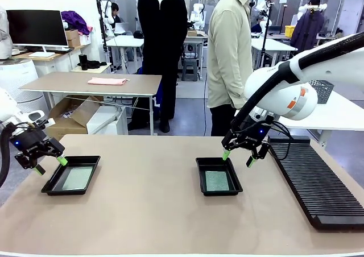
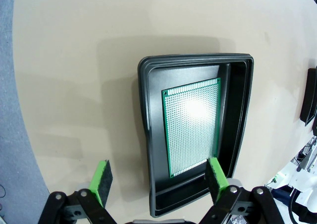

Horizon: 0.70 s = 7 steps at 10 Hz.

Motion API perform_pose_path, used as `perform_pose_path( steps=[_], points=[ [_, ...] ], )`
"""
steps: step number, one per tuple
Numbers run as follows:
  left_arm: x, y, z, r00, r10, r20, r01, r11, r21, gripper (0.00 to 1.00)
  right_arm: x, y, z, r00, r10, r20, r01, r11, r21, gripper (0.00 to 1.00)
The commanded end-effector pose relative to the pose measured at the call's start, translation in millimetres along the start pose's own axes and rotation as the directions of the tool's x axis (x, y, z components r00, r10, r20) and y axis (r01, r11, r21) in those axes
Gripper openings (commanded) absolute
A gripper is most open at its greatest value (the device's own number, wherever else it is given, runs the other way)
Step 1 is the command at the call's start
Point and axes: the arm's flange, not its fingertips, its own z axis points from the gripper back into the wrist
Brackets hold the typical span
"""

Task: Inspect and transfer BCBs to ESD trays.
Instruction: Pick up the ESD tray and place it on the left side of the table.

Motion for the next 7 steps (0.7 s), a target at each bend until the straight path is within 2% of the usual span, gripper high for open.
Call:
perform_pose_path(
  steps=[1, 3, 7],
  points=[
    [2, -8, 4, 0.999, -0.041, -0.002, 0.041, 0.996, -0.082, 1.0, 0, 0, -1, 1.0, 0.003, -0.002, -0.003, 1.0, 0.002, 1.0],
    [5, -21, 8, 0.998, -0.051, 0.02, 0.053, 0.992, -0.116, 1.0, 0, 0, 0, 1.0, 0.0, 0.0, 0.0, 1.0, 0.0, 1.0],
    [0, -70, 29, 0.998, -0.009, 0.061, 0.015, 0.995, -0.1, 1.0, -29, -43, 28, 0.997, -0.025, 0.066, 0.013, 0.984, 0.18, 1.0]
  ],
)
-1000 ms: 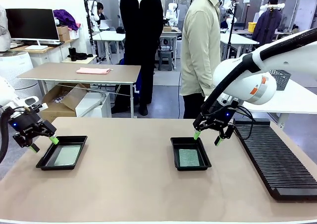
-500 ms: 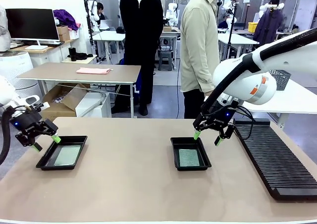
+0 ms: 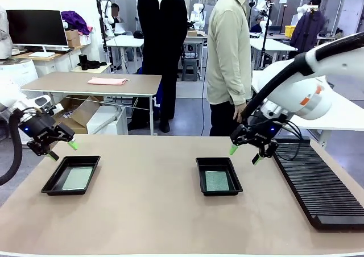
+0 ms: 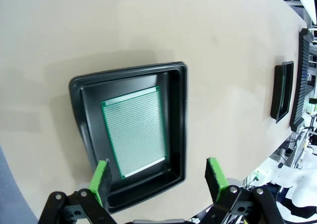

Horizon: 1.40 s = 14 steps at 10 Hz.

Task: Inspect and transfer BCBs to ESD trays.
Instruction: Pick up the ESD tray and place it on the left side of the table.

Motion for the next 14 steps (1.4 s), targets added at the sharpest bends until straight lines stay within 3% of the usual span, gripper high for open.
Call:
perform_pose_path(
  steps=[1, 3, 6, 10, 14],
  points=[
    [-7, -31, 1, 0.999, 0.028, 0.029, -0.029, 1.0, 0.001, 1.0, -21, -27, 12, 1.0, 0.008, 0.026, -0.011, 0.994, 0.104, 1.0],
    [-5, -64, -6, 0.995, 0.057, 0.083, -0.06, 0.998, 0.036, 1.0, -32, -52, 22, 0.999, 0.007, 0.041, -0.013, 0.987, 0.162, 1.0],
    [4, -119, -35, 0.994, 0.05, 0.097, -0.057, 0.995, 0.076, 1.0, -44, -93, 37, 0.997, -0.022, 0.068, 0.005, 0.972, 0.235, 1.0],
    [4, -194, -83, 0.995, 0.048, 0.088, -0.06, 0.989, 0.134, 1.0, -57, -150, 53, 0.994, -0.035, 0.1, -0.002, 0.936, 0.352, 1.0],
    [28, -249, -123, 0.993, 0.091, 0.071, -0.103, 0.974, 0.199, 1.0, -68, -191, 60, 0.992, -0.034, 0.121, -0.02, 0.907, 0.42, 1.0]
  ],
)
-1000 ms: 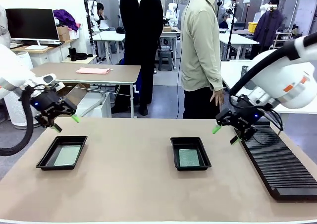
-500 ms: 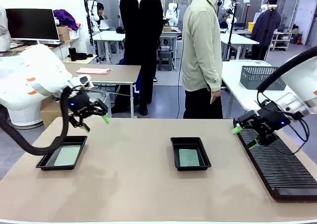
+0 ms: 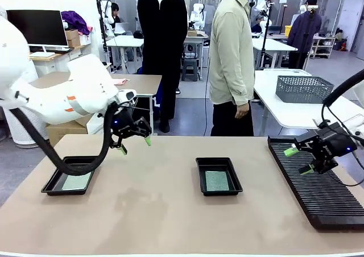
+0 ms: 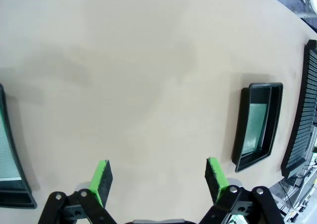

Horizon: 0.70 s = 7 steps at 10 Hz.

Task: Inspect and transfer BCBs to ESD trays.
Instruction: Pick up the ESD tray and place it on the left side of the table.

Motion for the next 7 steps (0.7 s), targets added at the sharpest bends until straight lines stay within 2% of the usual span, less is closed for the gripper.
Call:
perform_pose_path(
  steps=[1, 4, 5, 7],
  points=[
    [22, -17, -11, 1.0, 0.024, 0.008, -0.024, 0.999, 0.041, 1.0, -3, -16, 2, 1.0, 0.013, 0.012, -0.014, 0.998, 0.053, 1.0],
    [34, -49, -42, 1.0, 0.021, -0.008, -0.02, 0.996, 0.09, 1.0, -5, -35, 13, 1.0, -0.002, 0.019, 0.0, 0.997, 0.073, 1.0],
    [31, -60, -48, 1.0, 0.007, -0.016, -0.005, 0.995, 0.099, 1.0, -6, -21, 10, 1.0, -0.009, 0.007, 0.009, 1.0, 0.024, 1.0],
    [24, -80, -53, 0.999, -0.017, -0.035, 0.02, 0.994, 0.104, 1.0, -6, -21, 10, 1.0, -0.009, 0.007, 0.009, 1.0, 0.024, 1.0]
  ],
)
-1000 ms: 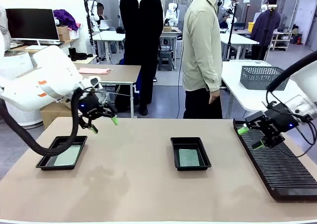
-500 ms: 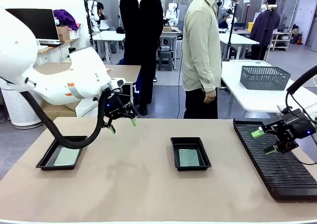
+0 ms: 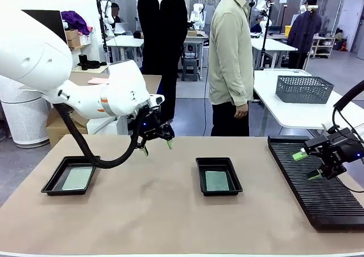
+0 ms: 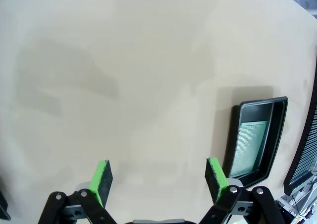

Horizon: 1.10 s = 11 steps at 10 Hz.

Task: Inspect and transfer BCBs to ESD trays.
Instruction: Pick up the ESD tray and place it on the left side of the table.

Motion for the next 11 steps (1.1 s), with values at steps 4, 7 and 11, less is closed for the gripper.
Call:
perform_pose_path(
  steps=[4, 7, 11],
  points=[
    [-10, -52, -3, 0.999, -0.042, -0.014, 0.042, 0.997, 0.068, 1.0, 1, 4, 0, 1.0, -0.002, 0.005, 0.002, 1.0, -0.003, 1.0],
    [-13, -77, -29, 0.998, -0.059, -0.036, 0.063, 0.991, 0.118, 1.0, 1, 4, 0, 1.0, -0.002, 0.005, 0.002, 1.0, -0.003, 1.0],
    [-22, -104, -70, 0.996, -0.071, -0.061, 0.078, 0.989, 0.122, 1.0, 1, 4, 0, 1.0, -0.002, 0.005, 0.002, 1.0, -0.003, 1.0]
  ],
)
